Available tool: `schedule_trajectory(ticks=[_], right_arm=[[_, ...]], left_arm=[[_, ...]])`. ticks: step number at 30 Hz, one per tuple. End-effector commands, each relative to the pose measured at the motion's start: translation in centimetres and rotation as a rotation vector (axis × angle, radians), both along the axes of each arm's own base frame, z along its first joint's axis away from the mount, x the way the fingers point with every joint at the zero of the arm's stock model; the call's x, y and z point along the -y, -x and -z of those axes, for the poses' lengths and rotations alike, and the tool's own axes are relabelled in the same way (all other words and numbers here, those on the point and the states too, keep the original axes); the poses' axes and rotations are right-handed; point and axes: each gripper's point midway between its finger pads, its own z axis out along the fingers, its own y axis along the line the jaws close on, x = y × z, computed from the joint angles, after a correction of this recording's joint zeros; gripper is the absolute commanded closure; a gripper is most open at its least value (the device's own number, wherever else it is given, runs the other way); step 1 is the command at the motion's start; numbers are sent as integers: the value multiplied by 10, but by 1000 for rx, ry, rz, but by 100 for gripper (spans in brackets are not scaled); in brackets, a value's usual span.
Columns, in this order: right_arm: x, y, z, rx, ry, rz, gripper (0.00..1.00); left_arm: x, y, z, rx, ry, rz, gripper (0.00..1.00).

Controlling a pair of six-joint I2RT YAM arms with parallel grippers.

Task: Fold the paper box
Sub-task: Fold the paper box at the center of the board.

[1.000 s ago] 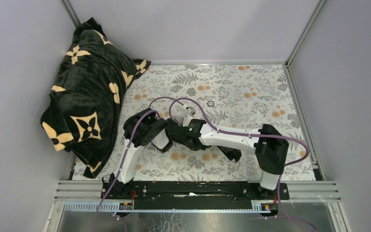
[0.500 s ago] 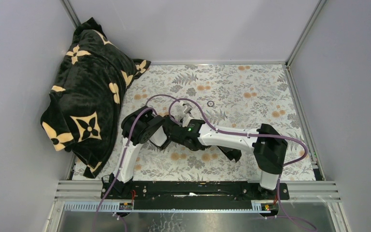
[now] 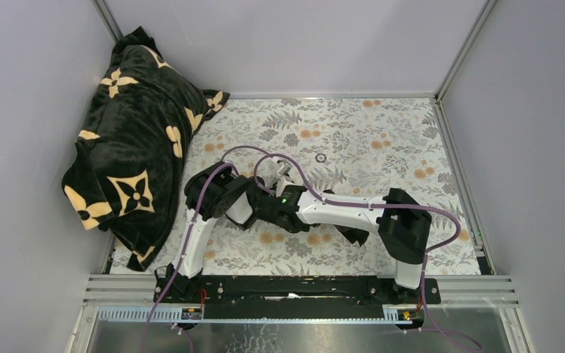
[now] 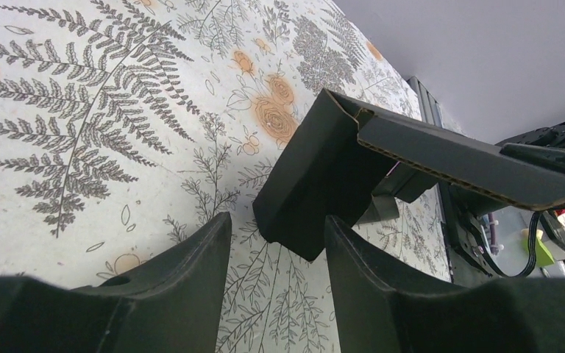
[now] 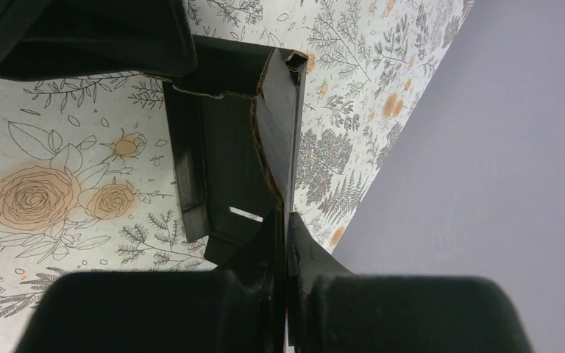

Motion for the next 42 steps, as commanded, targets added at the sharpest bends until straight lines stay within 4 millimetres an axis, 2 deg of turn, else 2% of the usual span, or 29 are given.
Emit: schedule_trajectory(ticks=[1,12,26,34,42], right_arm=[[-7,1,-1,26,16,-15,99],[-14,8,1,40,27,-34,98],[-26,22,7,50,40,-57,97],[-28,26,7,44,20,-52,97],[-31,29,7,23,-21,-53,96]], left_arm=[[-8,2,-7,74,16,0,43],[-6,4,-10,78,24,14,44],[7,22,-15,87,27,42,44],[10,13,-15,94,28,-2,44],[27,12,-18,103,48,-3,43]])
